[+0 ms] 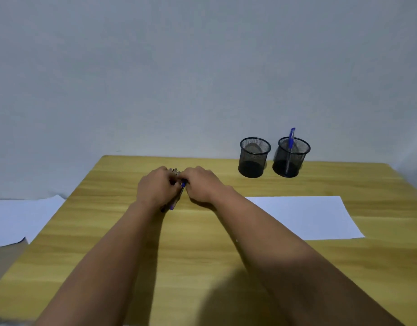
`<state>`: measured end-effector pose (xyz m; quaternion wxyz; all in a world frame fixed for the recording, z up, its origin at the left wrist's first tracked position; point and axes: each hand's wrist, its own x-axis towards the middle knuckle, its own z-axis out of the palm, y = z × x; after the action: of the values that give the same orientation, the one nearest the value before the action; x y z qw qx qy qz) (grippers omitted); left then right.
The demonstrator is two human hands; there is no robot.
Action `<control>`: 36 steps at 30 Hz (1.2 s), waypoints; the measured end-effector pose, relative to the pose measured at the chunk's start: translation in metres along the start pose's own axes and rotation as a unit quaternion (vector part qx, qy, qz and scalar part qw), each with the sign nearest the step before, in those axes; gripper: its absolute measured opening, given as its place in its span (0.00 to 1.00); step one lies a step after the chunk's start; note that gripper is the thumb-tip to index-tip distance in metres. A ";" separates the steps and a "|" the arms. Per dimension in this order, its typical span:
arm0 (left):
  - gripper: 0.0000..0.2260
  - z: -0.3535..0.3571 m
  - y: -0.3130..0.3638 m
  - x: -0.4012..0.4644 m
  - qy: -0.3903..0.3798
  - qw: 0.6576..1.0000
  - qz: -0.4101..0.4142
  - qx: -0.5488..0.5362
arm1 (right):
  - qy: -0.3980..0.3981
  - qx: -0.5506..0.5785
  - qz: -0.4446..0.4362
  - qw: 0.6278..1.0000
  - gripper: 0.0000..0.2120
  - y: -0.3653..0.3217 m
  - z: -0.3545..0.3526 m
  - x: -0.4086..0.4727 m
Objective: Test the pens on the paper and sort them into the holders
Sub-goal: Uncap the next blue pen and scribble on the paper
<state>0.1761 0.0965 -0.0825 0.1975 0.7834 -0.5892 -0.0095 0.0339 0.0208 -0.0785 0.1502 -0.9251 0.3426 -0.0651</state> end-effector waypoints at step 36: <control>0.17 -0.049 0.186 -0.057 -0.086 0.949 0.139 -0.271 | 0.185 0.663 0.211 0.694 0.08 0.066 -0.116 -0.186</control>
<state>0.0001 0.1219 0.0101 0.3507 0.6071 -0.6818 -0.2088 -0.1734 0.0672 0.0070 0.6680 -0.4578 0.4174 -0.4122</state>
